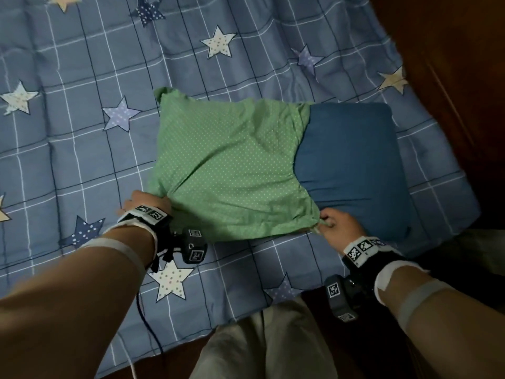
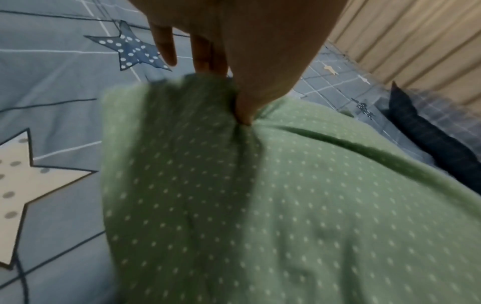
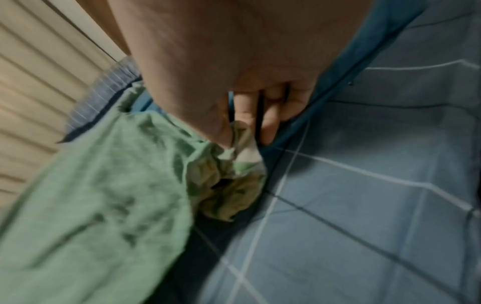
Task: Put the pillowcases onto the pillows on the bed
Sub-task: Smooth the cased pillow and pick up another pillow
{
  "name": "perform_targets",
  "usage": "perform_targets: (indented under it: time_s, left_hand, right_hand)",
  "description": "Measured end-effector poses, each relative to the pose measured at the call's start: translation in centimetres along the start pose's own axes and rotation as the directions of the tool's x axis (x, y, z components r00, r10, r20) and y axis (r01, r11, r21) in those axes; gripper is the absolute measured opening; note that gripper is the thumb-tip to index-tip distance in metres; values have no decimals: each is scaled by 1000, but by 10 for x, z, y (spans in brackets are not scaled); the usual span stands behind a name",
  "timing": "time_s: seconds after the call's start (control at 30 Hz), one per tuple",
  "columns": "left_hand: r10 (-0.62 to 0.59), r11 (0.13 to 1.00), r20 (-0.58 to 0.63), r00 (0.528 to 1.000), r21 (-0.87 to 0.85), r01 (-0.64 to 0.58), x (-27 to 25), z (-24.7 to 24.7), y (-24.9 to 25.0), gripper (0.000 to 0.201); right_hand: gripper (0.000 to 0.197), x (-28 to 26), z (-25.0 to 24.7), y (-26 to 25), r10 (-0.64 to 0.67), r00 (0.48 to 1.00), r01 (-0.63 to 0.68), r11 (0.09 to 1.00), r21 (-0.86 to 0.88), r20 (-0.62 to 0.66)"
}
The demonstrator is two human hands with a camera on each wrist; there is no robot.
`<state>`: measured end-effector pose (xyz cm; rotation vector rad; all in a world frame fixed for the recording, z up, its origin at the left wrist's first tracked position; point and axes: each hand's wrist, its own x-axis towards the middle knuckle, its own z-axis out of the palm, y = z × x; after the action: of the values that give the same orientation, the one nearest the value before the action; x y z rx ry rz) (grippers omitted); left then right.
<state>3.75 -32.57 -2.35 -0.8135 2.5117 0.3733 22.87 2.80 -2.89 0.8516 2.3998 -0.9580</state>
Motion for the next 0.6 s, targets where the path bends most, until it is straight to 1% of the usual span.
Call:
perform_targets:
  time_s: [0.03, 0.07, 0.1, 0.13, 0.17, 0.2, 0.23, 0.27, 0.3, 0.33, 0.37, 0.4, 0.43, 0.47, 0.5, 0.53, 0.57, 0.6]
  left_hand:
    - [1, 999, -92, 996, 35, 3, -9, 1, 6, 41]
    - [29, 999, -174, 984, 32, -24, -18, 4, 15, 39]
    - [106, 994, -217, 970, -2, -109, -27, 7, 25, 40]
    - [209, 973, -234, 950, -50, -226, -35, 9, 38, 40]
    - [327, 926, -237, 915, -113, -360, -45, 11, 51, 37]
    - [452, 851, -236, 861, -176, -495, -52, 14, 63, 33]
    - [552, 769, -214, 806, -245, -591, -62, 17, 77, 29]
    - [623, 693, -176, 762, -326, -643, -72, 21, 91, 25]
    - [690, 632, -109, 715, -391, -669, -82, 26, 104, 22]
    - [753, 587, -17, 658, -436, -683, -93, 30, 116, 22]
    - [790, 577, 93, 606, -449, -683, -99, 36, 125, 24]
    - [797, 589, 188, 574, -450, -671, -102, 44, 132, 28]
    - [782, 620, 267, 563, -422, -662, -101, 51, 137, 34]
    - [761, 648, 324, 562, -392, -653, -101, 55, 139, 39]
    - [732, 681, 367, 574, -375, -629, -102, 57, 139, 42]
    - [702, 712, 400, 589, -383, -589, -102, 58, 140, 42]
    - [672, 741, 429, 604, -393, -545, -101, 60, 139, 41]
    - [651, 759, 448, 613, -400, -514, -101, 62, 139, 41]
  right_hand:
    - [10, 0, 1, -9, -2, 1000, 2, 1000, -6, -6]
    - [18, 1, 3, -18, -28, 999, 29, 1000, 3, -37]
    - [24, 4, 4, -28, -36, 997, 40, 997, 62, -62]
    - [27, 7, 3, -39, -44, 996, 55, 986, 158, -76]
    - [30, 11, 2, -49, -22, 998, 39, 963, 266, -66]
    - [30, 14, -1, -59, -10, 998, 29, 933, 358, -55]
    - [29, 20, -4, -66, 2, 999, 14, 896, 443, -35]
    - [31, 23, -7, -73, 10, 1000, -4, 861, 508, -8]
    - [35, 29, -9, -78, 2, 999, -21, 817, 576, 34]
    - [41, 32, -13, -84, 6, 994, -76, 761, 644, 110]
    - [44, 37, -15, -89, 23, 978, -169, 667, 726, 207]
    - [42, 40, -18, -93, 32, 959, -252, 550, 796, 281]
    - [35, 43, -21, -97, 38, 950, -296, 435, 850, 311]
    - [25, 45, -27, -100, 62, 956, -291, 356, 888, 288]
    - [13, 47, -32, -102, 107, 969, -247, 302, 921, 225]
    - [8, 50, -39, -101, 158, 975, -195, 266, 944, 156]
    - [13, 54, -43, -97, 199, 974, -157, 222, 962, 112]
    - [18, 54, -48, -94, 208, 972, -154, 192, 969, 113]
